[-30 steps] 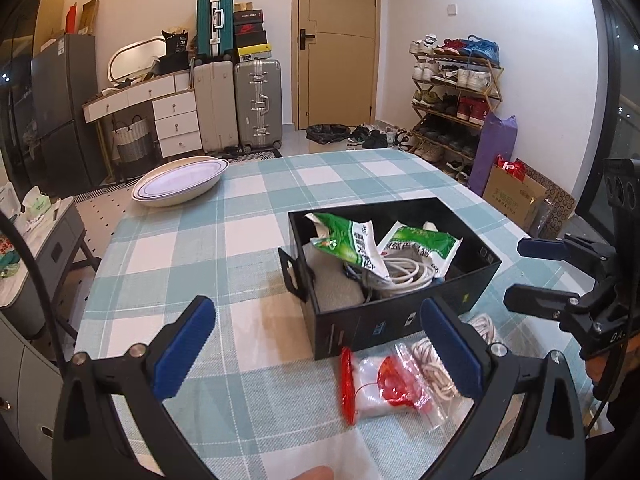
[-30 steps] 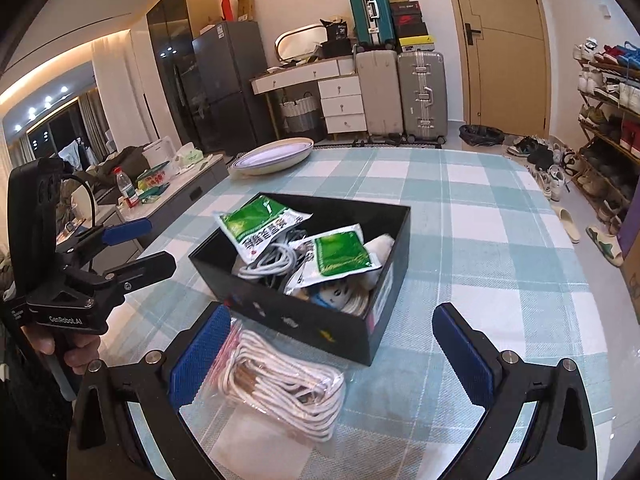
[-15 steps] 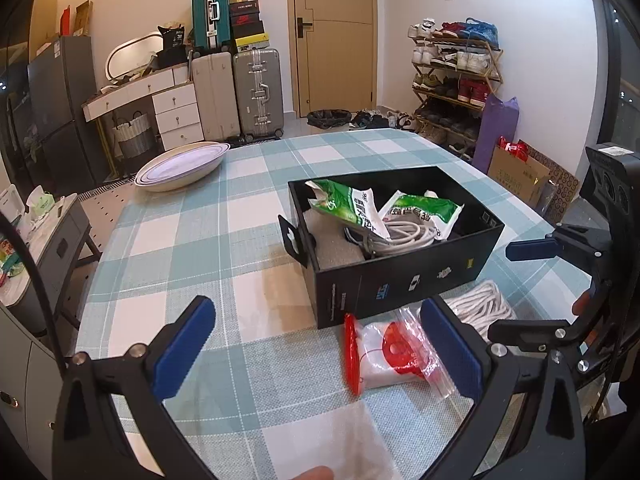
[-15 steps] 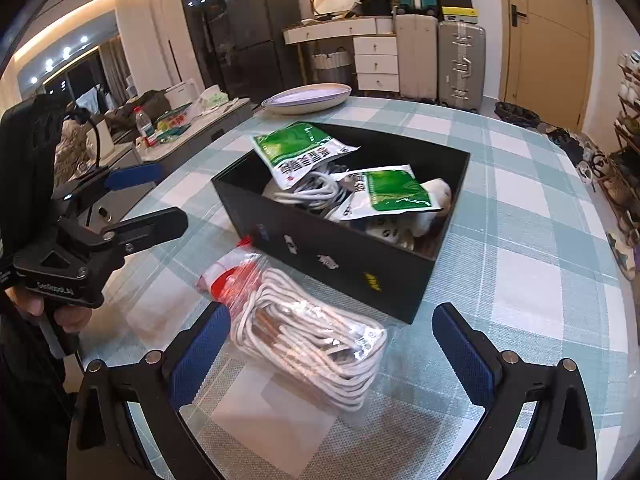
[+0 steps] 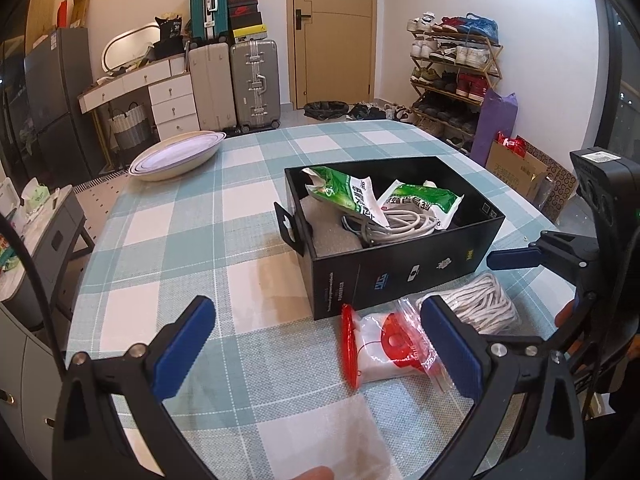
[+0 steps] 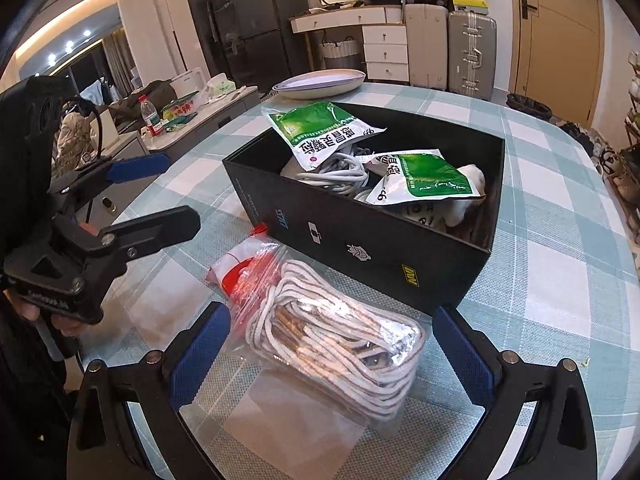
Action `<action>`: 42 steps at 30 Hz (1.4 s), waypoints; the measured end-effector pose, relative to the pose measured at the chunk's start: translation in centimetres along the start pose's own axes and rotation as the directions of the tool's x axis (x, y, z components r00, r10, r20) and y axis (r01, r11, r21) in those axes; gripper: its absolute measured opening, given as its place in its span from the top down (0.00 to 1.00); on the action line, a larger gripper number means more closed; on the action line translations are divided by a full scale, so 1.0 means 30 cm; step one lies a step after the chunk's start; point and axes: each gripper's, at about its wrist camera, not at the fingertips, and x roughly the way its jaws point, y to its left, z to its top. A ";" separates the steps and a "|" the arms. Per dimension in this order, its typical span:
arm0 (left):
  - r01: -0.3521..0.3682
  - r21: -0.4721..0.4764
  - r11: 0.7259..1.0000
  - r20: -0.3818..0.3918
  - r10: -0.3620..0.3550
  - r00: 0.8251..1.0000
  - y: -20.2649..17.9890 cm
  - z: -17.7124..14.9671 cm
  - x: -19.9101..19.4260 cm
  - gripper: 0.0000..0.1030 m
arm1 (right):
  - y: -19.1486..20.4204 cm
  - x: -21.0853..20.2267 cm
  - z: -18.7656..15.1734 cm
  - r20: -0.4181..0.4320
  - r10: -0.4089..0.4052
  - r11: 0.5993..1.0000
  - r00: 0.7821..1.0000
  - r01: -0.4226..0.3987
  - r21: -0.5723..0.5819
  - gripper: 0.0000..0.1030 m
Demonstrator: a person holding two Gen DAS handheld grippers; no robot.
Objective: Organize soft objects
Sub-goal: 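Reach the left tool to the red-and-white glue pack and grasp it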
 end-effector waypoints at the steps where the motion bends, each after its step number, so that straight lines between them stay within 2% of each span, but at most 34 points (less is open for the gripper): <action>1: -0.003 0.001 1.000 -0.002 0.003 1.000 0.001 -0.002 0.001 0.00 | 0.002 0.009 0.003 -0.005 -0.008 1.000 1.000 0.008 0.004 0.01; 14: -0.005 0.010 1.000 -0.008 0.005 1.000 -0.002 -0.008 0.006 0.00 | -0.090 0.041 -0.019 -0.108 -0.101 0.993 0.989 0.108 0.055 0.00; 20: 0.010 0.021 1.000 -0.041 -0.009 0.999 -0.019 -0.023 0.034 0.00 | -0.094 0.015 -0.026 -0.089 -0.091 0.995 0.992 0.094 0.036 0.01; 26: 0.068 -0.013 0.998 -0.106 -0.069 0.992 -0.041 -0.047 0.091 0.00 | -0.087 -0.008 -0.039 -0.070 -0.079 0.997 0.994 0.080 0.012 0.00; 31: 0.062 -0.010 0.998 -0.161 -0.063 0.985 -0.077 -0.075 0.136 0.00 | -0.094 -0.036 -0.039 -0.053 -0.089 0.996 0.995 0.088 -0.011 0.00; 38: 0.068 0.003 0.998 -0.178 -0.066 0.982 -0.098 -0.090 0.142 0.01 | -0.090 -0.042 -0.045 -0.049 -0.072 0.997 0.996 0.071 -0.025 0.01; 40: 0.078 0.004 0.997 -0.185 -0.076 0.980 -0.101 -0.091 0.145 0.02 | -0.089 -0.046 -0.047 -0.046 -0.067 0.997 0.997 0.066 -0.029 0.01; 42: 0.094 0.004 0.996 -0.189 -0.091 0.978 -0.106 -0.093 0.146 0.11 | -0.087 -0.048 -0.050 -0.041 -0.064 0.998 0.997 0.063 -0.030 0.01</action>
